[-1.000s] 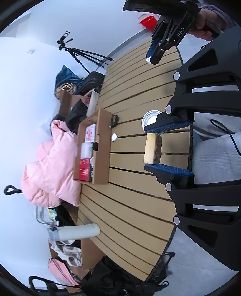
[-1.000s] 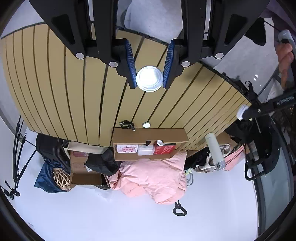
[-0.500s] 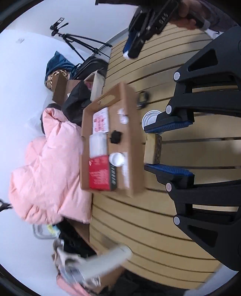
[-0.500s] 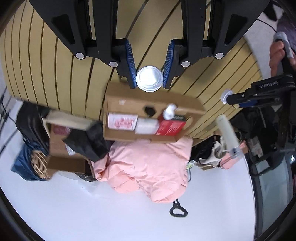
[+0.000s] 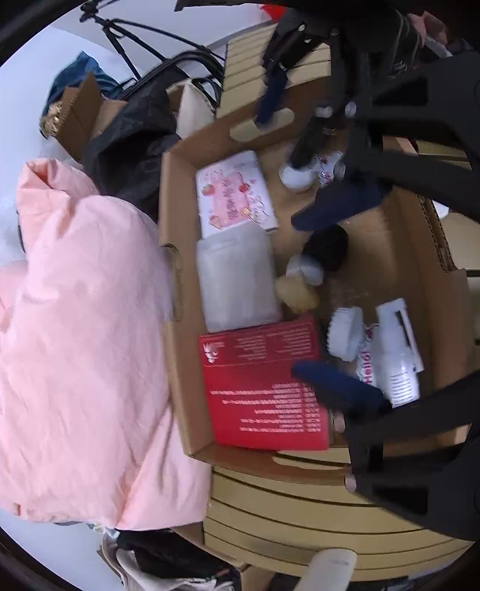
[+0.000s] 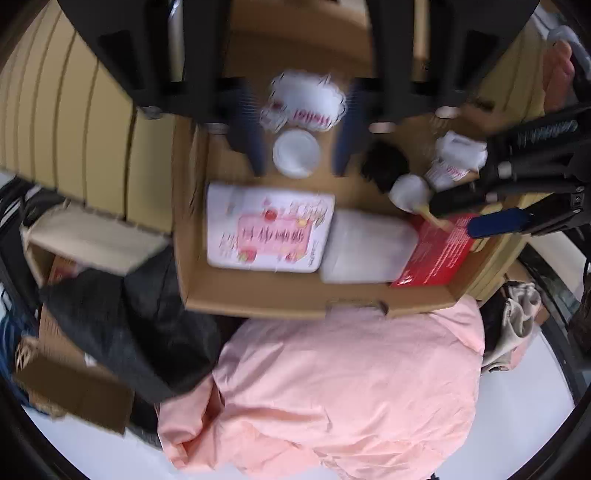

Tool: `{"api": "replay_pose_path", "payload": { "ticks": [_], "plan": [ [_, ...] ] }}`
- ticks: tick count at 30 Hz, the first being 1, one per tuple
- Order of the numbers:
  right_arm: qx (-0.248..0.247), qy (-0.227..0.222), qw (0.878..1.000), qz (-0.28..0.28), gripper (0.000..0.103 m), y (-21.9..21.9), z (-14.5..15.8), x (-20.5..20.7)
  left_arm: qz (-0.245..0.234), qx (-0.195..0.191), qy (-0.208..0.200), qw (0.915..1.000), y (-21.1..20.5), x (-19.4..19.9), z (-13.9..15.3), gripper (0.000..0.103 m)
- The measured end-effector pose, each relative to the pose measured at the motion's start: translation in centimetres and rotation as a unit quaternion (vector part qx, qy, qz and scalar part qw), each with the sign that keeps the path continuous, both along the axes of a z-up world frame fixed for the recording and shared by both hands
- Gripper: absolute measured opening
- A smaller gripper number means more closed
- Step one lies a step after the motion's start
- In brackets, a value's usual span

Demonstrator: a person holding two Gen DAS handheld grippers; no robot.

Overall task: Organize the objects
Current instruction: 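Carry the beige block and white lid into the tray and open both tools, then raise both tools out of the tray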

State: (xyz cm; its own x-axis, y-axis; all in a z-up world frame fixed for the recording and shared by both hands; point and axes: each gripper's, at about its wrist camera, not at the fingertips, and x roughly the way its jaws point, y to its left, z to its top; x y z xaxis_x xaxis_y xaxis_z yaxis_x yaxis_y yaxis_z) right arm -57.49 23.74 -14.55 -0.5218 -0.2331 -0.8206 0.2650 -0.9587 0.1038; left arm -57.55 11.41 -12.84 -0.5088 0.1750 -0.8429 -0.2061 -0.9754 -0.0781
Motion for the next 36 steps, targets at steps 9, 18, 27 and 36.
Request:
{"api": "replay_pose_path", "payload": {
  "ticks": [9, 18, 27, 36],
  "plan": [
    [0.002, 0.049, 0.999, -0.005, 0.103, 1.1, 4.6, 2.6, 0.009, 0.005, 0.022, 0.9997, -2.8, 3.9, 4.3, 0.085],
    [-0.039, 0.068, 0.997, 0.029, 0.103, 4.0, 11.2, 19.5, 0.019, -0.042, 0.109, 0.9929, -10.4, 24.4, 11.2, 0.094],
    [0.027, 0.148, 0.988, 0.026, 0.103, 4.4, 12.4, 44.5, 0.047, -0.014, 0.118, 0.9917, -15.1, 45.0, 11.3, 0.103],
    [0.012, 0.127, 0.992, 0.008, 0.103, 3.2, 10.0, 52.6, -0.028, -0.008, 0.173, 0.9845, -10.9, 50.5, 13.2, 0.103]
  ]
}}
